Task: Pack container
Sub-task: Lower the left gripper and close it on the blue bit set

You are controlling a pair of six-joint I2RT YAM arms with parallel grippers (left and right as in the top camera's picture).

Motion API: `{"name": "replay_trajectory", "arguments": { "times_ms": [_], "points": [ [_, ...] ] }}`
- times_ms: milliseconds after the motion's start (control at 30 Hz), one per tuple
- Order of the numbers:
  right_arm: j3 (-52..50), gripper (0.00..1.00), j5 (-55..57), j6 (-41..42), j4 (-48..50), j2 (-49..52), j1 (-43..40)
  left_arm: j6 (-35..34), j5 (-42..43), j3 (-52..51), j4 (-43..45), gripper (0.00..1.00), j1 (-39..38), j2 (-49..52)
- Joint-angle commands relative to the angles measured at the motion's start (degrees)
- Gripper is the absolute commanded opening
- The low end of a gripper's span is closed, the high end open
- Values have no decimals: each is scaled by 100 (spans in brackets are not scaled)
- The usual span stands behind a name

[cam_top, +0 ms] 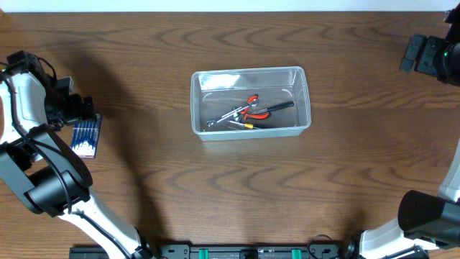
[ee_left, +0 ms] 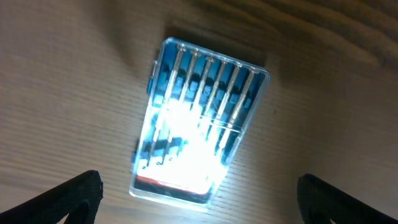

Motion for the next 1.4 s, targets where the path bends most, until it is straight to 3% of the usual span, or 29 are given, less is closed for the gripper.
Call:
{"name": "replay_trajectory", "arguments": {
  "times_ms": [0, 267, 633, 1367],
  "points": [
    [-20, 99, 136, -76, 72, -15, -35, 734, -92, -15, 57, 98, 7, 11],
    [-20, 99, 540, -81, 105, -15, -35, 1429, -90, -17, 269, 99, 7, 125],
    [-20, 99, 540, -142, 107, -15, -35, 1432, -505, -111, 498, 98, 26, 599],
    [-20, 99, 664, -140, 256, -15, -35, 1270, -479, -396, 627, 99, 52, 1008]
  ]
}}
